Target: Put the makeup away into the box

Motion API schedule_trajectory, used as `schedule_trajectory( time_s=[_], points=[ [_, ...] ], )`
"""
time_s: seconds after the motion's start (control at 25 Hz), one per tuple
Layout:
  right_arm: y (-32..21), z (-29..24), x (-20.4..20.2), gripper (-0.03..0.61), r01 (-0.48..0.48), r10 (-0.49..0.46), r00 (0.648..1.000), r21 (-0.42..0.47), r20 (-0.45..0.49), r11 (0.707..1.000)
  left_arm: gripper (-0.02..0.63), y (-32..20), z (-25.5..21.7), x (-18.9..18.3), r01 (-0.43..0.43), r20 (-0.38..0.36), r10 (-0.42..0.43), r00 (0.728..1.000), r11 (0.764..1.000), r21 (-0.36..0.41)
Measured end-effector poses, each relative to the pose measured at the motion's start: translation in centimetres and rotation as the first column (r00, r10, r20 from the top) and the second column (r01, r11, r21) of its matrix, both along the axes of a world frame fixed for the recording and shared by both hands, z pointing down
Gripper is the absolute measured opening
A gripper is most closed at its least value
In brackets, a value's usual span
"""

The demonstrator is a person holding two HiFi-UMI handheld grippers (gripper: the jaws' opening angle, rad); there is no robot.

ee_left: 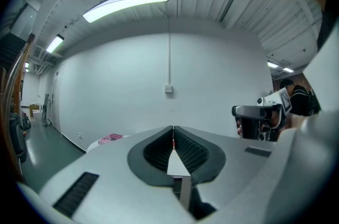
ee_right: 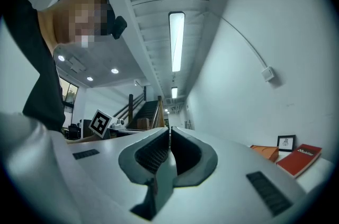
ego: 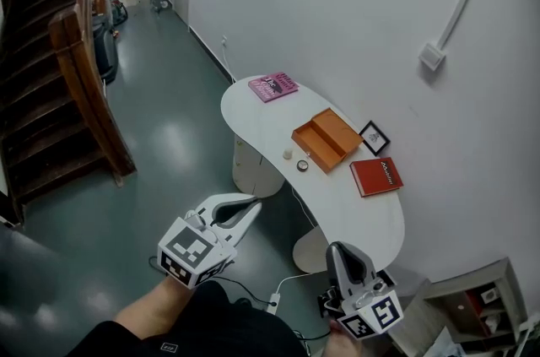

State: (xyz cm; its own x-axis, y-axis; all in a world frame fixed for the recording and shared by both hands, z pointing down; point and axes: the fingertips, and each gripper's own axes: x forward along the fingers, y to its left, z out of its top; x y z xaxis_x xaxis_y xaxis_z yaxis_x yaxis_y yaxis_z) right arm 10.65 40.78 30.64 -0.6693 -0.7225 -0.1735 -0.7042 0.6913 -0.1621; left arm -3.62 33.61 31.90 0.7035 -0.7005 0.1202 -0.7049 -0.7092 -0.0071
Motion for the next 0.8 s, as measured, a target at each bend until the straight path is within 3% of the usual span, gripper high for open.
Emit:
schedule_trajectory(
  time_s=[0.36,0.52,0.8],
  points=[
    [-1.5,1.5,3.0,0.037,0.022,-0.02,0.999,-0.046,0.044,0.999,0.018,-0.3,1.1,1.1,0.054,-0.021,-0.055,0.998,0.998,-0.02],
    [-2.9,1.9,2.4,0.037,0.055,-0.053,0.998,-0.061,0.036,0.997,0.018,-2.6,1.1,1.8,0.045,-0.033,-0.046,0.998,0.999,-0.026],
    [-9.8,3.0,3.4,0.037,-0.007,0.015,0.998,-0.109,0.068,0.994,0.018,-9.0,1.5,2.6,-0.008,-0.03,0.008,1.0,1.0,-0.024]
  ],
)
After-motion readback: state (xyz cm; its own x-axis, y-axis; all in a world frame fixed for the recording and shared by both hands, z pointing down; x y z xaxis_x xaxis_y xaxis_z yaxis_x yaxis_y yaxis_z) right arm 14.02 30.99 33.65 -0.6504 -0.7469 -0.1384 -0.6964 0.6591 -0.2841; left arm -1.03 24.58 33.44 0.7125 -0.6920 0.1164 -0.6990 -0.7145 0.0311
